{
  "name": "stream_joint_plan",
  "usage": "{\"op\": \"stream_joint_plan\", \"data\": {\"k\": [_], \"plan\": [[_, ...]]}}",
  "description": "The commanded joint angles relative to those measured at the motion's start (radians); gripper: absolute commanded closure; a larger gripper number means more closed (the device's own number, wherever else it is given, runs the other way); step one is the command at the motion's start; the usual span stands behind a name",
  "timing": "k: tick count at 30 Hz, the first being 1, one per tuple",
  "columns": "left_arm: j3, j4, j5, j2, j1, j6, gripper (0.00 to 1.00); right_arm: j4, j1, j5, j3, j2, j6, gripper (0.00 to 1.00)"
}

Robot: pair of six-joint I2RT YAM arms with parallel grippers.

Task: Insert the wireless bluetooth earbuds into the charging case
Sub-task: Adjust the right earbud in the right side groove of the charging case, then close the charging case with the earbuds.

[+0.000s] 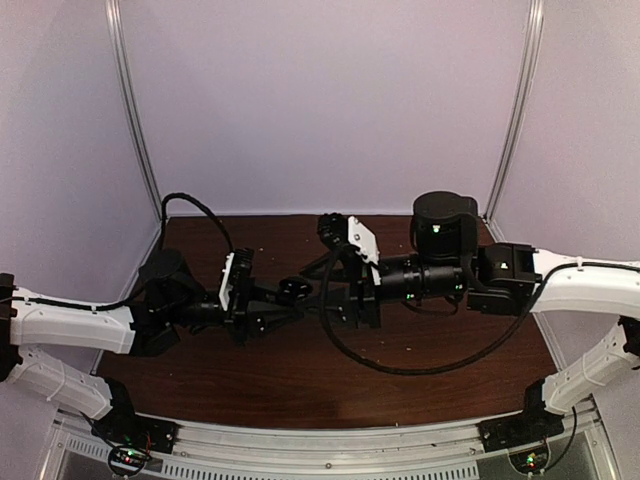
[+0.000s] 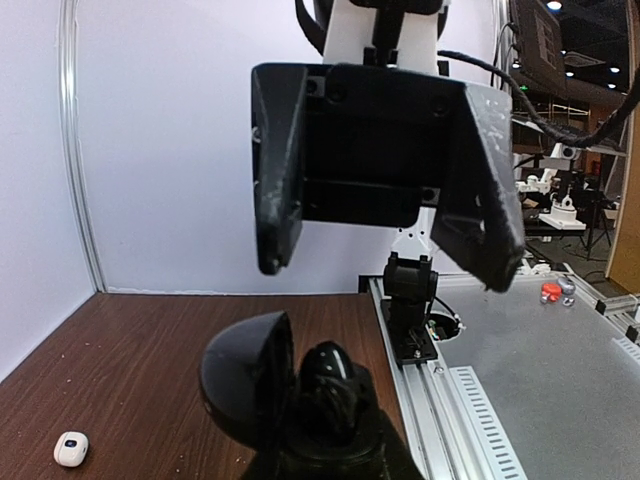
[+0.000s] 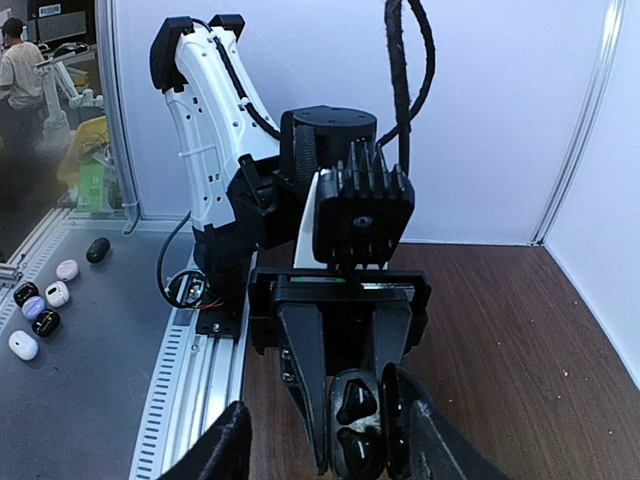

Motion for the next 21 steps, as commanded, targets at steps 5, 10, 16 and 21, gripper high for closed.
{"op": "stream_joint_plan", "data": {"k": [5, 10, 16, 21], "plan": [[0.033, 0.047, 0.002, -0.001, -0.004, -0.005, 0.96, 0.032, -0.055, -0.002, 0.005, -0.01, 0.037, 0.35], [0.041, 0.035, -0.01, 0.001, -0.004, -0.007, 0.96, 0.06, -0.063, -0.027, -0.002, 0.016, 0.055, 0.27], [0.044, 0.038, -0.024, 0.003, -0.003, -0.021, 0.96, 0.06, -0.064, -0.118, -0.004, 0.037, 0.064, 0.29], [0.04, 0.054, -0.03, -0.001, -0.004, -0.036, 0.96, 0.051, -0.064, -0.161, -0.004, 0.048, 0.073, 0.34]]}}
